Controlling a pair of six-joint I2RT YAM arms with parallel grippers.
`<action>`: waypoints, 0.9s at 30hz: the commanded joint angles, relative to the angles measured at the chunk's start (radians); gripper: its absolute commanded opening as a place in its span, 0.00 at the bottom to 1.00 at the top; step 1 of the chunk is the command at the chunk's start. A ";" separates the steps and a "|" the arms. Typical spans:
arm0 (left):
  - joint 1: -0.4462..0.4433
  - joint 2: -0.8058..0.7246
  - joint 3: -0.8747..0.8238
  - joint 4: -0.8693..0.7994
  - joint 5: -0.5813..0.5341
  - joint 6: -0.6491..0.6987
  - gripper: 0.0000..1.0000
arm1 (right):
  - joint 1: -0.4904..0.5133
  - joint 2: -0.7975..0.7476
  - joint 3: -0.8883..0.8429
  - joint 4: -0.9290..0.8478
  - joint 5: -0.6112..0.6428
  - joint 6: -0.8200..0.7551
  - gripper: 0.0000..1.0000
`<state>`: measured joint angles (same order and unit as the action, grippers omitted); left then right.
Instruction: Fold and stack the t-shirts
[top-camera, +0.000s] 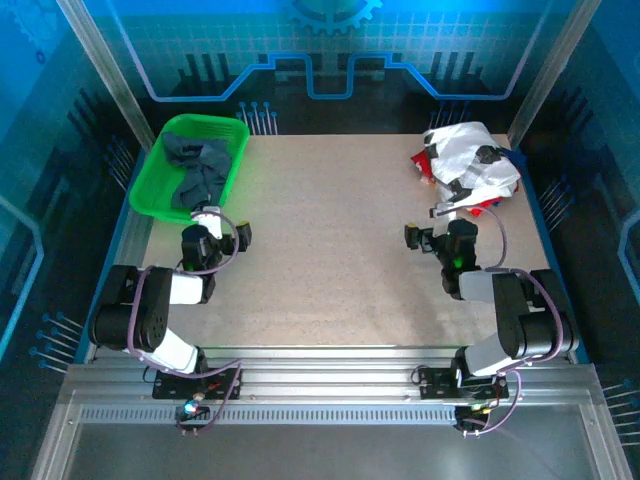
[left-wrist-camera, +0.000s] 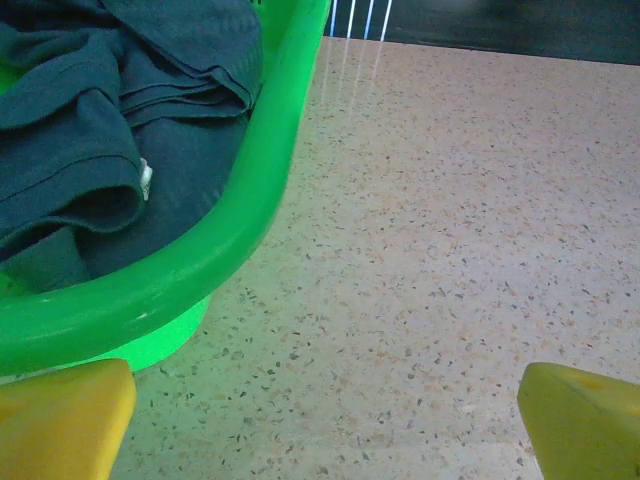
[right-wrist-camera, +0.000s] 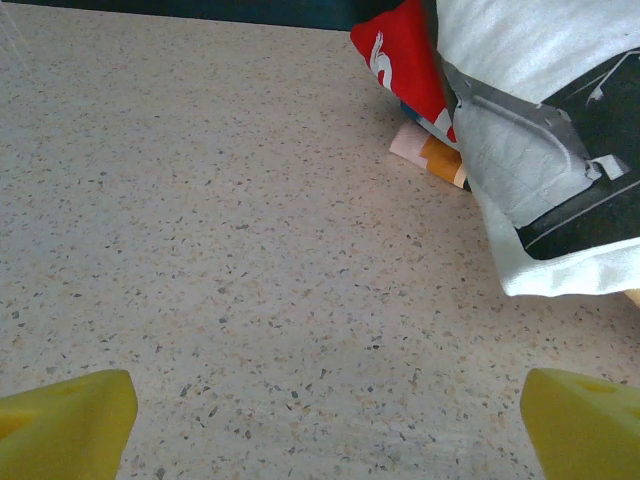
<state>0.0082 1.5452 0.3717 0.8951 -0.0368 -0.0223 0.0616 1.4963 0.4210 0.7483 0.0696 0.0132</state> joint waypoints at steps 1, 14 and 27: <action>-0.002 0.003 0.016 0.006 -0.005 0.021 0.99 | -0.007 0.005 0.016 -0.004 -0.013 -0.015 1.00; -0.002 0.002 0.016 0.006 -0.004 0.021 0.99 | -0.006 0.006 0.017 -0.006 -0.012 -0.014 1.00; 0.000 -0.004 0.016 0.005 -0.008 0.020 0.99 | -0.011 0.002 0.024 -0.019 -0.028 -0.016 1.00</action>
<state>0.0082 1.5452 0.3717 0.8951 -0.0368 -0.0223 0.0608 1.4963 0.4210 0.7479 0.0666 0.0132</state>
